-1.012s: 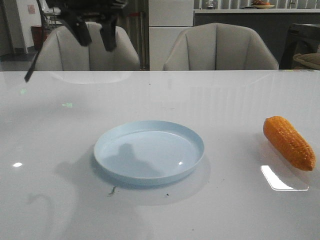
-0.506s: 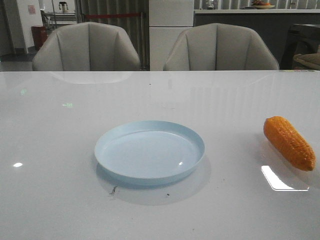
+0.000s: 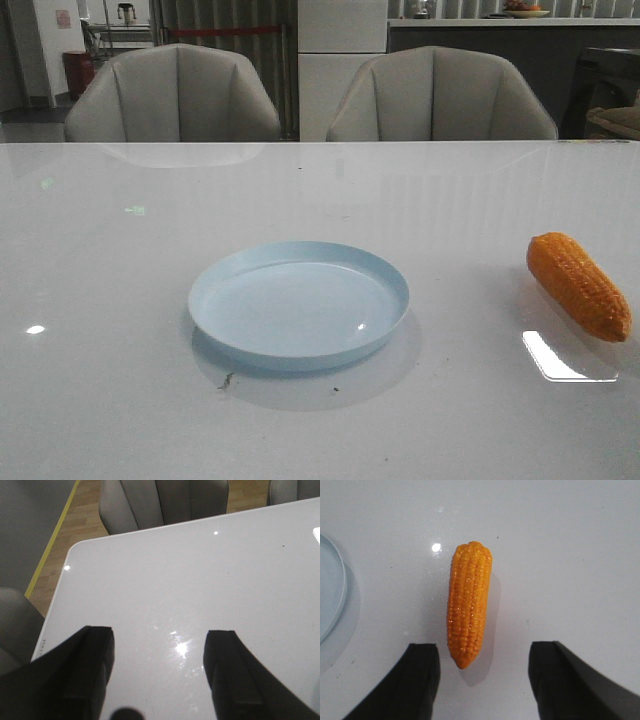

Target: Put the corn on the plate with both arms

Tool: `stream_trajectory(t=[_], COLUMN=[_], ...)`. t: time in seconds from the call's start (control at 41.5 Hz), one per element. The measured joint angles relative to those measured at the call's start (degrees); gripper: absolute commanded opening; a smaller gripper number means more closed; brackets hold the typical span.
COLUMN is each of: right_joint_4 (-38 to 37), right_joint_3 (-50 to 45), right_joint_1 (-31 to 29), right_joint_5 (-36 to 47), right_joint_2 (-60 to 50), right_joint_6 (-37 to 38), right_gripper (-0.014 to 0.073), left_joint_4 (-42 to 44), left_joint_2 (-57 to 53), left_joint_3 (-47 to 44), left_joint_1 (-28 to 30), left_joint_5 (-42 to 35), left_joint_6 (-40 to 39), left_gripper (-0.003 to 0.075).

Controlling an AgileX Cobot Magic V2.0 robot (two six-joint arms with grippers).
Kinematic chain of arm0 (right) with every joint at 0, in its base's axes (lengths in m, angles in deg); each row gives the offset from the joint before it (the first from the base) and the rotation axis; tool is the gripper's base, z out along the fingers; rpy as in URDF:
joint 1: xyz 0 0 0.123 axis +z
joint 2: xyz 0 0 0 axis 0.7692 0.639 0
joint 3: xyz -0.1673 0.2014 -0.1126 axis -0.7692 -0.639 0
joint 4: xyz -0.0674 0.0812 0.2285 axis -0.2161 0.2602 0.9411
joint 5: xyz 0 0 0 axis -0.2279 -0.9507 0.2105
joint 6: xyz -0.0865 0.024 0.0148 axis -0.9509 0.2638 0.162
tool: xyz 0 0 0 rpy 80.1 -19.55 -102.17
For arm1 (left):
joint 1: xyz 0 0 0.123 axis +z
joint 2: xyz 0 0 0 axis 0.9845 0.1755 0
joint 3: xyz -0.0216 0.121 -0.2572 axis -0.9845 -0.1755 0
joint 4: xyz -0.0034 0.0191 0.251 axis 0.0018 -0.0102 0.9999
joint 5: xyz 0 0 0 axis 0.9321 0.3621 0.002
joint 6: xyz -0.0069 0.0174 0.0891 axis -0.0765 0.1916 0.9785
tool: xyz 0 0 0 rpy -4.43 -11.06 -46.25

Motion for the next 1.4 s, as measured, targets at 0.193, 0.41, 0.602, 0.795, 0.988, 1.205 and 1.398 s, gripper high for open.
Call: stream_trajectory(t=[0.193,0.41,0.602,0.795,0.988,1.205,1.398], right_joint_4=[0.0,0.0,0.0,-0.33,-0.85,-0.95,-0.95], right_joint_3=[0.0,3.26,15.38,29.72,40.06,43.98,44.11], right_joint_1=[0.0,0.0,0.0,0.0,0.0,0.0,0.0], right_joint_5=[0.0,-2.29,-10.04,-19.2,-26.79,-30.08,-30.99], right_joint_2=[0.0,1.38,9.02,21.64,34.07,44.45,49.19], right_joint_6=[0.0,0.0,0.0,0.0,0.0,0.0,0.0], right_gripper=[0.05,0.05,0.05,0.05,0.05,0.05,0.05], left_joint_4=[-0.12,-2.72,-3.08,-3.22,-3.22,-3.22,-3.22], left_joint_2=[-12.31,-21.5,-22.76,-22.76,-22.76,-22.76,-22.76], left_joint_3=[-22.15,-34.3,-34.41,-34.62,-34.65,-34.65,-34.65], left_joint_1=[4.18,4.6,4.6,4.6,4.6,4.6,4.6], left_joint_5=[-7.2,-11.58,-12.44,-12.52,-12.52,-12.52,-12.52], left_joint_6=[-3.78,-4.15,-4.15,-4.15,-4.25,-4.24,-4.24], left_gripper=[0.0453,0.0453,0.0453,0.0453,0.0453,0.0453,0.0453])
